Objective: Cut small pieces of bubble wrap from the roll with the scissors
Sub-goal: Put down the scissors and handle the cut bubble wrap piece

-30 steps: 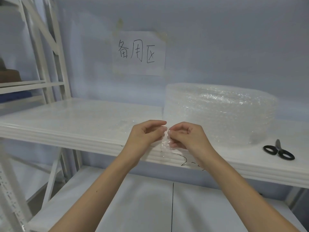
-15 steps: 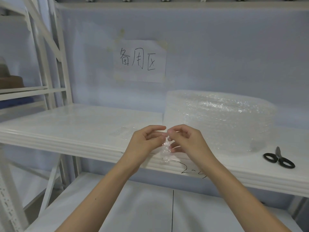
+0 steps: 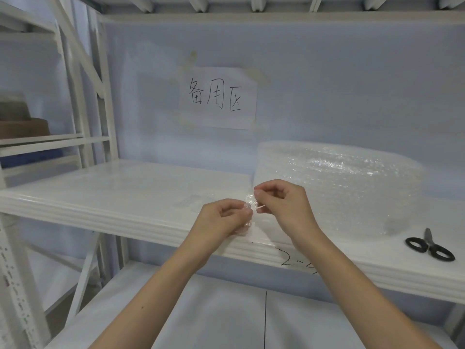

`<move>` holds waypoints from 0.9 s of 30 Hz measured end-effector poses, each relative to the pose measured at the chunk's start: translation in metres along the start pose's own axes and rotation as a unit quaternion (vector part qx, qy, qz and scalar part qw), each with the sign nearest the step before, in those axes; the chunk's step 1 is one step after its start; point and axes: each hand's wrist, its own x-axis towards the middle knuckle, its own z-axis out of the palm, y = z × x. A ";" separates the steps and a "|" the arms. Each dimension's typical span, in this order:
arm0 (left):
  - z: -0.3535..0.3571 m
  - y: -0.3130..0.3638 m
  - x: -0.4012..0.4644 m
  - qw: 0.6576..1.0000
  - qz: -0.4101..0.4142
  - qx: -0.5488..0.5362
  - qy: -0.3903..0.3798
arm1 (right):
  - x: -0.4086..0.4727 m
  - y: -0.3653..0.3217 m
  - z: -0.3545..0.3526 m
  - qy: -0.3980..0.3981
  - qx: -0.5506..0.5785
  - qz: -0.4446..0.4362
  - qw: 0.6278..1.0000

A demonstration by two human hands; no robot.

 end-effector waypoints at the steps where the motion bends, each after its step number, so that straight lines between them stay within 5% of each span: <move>1: -0.001 0.000 0.000 1.000 0.002 0.001 0.004 | 0.002 0.000 0.002 0.004 0.001 -0.004 1.000; 27: -0.062 0.005 0.004 0.995 -0.041 0.015 0.095 | 0.052 0.037 0.051 -0.017 0.001 0.043 0.999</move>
